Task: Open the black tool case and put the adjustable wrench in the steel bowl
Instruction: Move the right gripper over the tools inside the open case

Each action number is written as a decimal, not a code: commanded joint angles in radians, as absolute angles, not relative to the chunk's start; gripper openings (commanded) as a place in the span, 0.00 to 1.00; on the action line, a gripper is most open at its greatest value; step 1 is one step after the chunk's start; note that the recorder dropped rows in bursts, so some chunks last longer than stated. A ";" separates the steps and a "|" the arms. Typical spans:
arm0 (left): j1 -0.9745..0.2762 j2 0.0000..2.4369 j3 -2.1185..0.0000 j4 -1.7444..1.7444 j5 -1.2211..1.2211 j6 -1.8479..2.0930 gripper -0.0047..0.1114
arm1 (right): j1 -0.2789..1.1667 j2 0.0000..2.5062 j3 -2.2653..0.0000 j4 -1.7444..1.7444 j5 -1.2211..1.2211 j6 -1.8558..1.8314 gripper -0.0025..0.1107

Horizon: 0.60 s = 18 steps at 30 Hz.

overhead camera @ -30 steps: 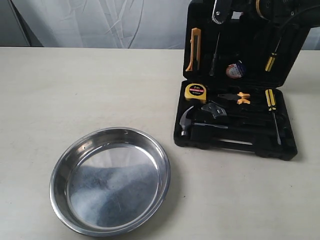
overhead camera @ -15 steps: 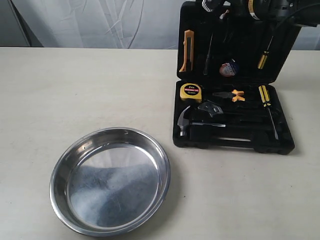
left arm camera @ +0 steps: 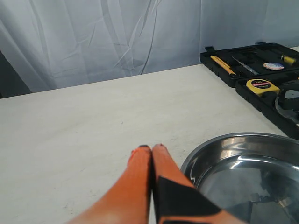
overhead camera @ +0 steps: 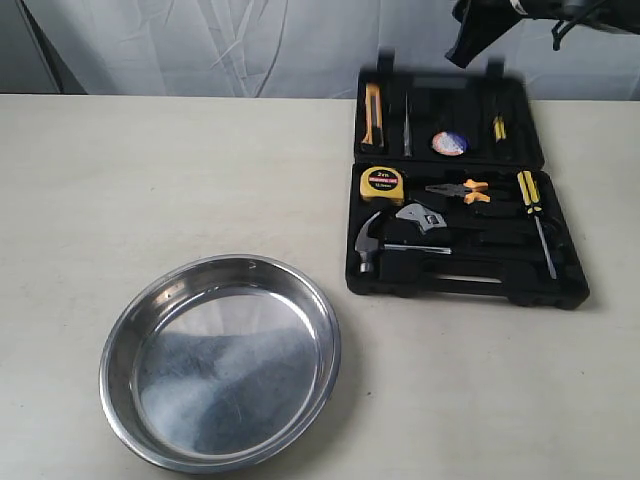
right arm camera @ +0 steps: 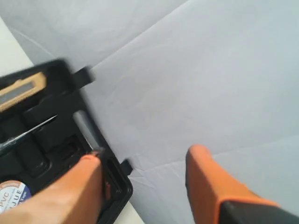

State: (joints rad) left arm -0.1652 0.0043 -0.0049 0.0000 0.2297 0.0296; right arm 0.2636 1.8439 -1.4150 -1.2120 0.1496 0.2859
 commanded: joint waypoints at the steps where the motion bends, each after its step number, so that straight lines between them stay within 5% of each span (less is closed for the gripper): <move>1: -0.172 0.000 0.000 0.000 0.224 0.029 0.04 | 0.256 1.841 -1.421 -1.188 0.169 0.289 0.46; 7: -0.172 0.000 0.000 0.000 0.224 0.029 0.04 | 0.258 1.841 -1.421 -1.033 0.274 0.289 0.41; 12: -0.172 0.000 0.000 0.000 0.224 0.029 0.04 | 0.255 1.841 -1.401 -0.755 0.411 0.289 0.02; 18: -0.172 0.000 0.000 0.000 0.224 0.029 0.04 | 0.258 1.812 -1.301 -0.649 0.408 0.289 0.02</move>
State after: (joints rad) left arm -0.1652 0.0043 -0.0049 0.0000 0.2297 0.0296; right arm 0.2619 1.8391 -1.3392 -0.7039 0.4053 0.2859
